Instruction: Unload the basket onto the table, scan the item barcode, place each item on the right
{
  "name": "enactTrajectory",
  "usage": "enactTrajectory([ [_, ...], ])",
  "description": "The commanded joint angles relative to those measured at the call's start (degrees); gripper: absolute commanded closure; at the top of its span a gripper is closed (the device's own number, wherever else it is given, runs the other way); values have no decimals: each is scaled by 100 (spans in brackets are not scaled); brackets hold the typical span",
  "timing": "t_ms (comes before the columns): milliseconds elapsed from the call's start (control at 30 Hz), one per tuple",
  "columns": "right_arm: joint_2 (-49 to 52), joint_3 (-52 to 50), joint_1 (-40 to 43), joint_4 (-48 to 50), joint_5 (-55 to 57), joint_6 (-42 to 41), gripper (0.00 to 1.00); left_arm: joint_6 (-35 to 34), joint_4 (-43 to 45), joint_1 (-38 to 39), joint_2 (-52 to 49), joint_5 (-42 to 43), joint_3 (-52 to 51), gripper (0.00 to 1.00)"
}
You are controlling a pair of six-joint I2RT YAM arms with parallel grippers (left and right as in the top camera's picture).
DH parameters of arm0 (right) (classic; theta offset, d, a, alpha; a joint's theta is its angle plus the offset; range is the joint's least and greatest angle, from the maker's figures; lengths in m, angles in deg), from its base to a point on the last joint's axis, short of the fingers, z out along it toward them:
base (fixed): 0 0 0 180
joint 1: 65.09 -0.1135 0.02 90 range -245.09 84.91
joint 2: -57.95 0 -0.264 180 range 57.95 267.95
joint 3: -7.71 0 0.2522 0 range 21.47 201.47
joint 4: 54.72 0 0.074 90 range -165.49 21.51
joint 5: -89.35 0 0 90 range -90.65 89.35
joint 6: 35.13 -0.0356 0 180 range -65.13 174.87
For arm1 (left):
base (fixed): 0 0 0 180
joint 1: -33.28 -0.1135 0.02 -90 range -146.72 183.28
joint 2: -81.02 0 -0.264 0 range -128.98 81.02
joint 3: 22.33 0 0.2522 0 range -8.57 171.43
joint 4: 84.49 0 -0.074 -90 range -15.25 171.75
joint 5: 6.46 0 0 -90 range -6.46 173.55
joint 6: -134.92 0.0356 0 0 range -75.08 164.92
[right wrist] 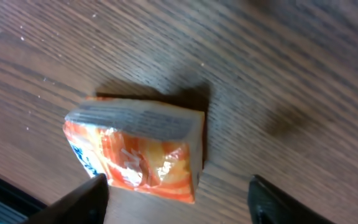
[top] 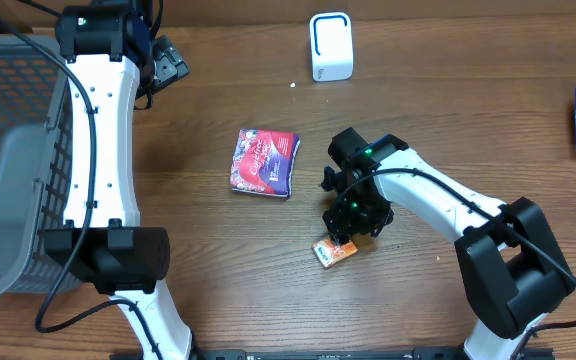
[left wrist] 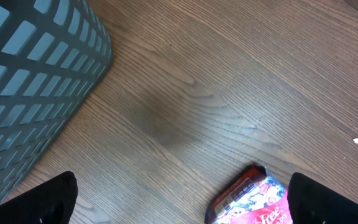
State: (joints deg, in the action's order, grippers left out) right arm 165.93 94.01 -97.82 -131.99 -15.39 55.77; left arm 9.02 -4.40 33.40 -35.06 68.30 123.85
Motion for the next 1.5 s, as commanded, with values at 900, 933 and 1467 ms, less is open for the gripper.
enactTrajectory([
  [900,358,48,835,323,463,-1827,96,-52,-17,-11,-83,-15,42,0],
  [933,358,87,1005,321,459,-1910,96,-52,-17,-11,-83,-15,42,0],
  [1467,356,452,3003,-280,-977,-1628,75,-52,-17,-11,-83,-15,44,0],
])
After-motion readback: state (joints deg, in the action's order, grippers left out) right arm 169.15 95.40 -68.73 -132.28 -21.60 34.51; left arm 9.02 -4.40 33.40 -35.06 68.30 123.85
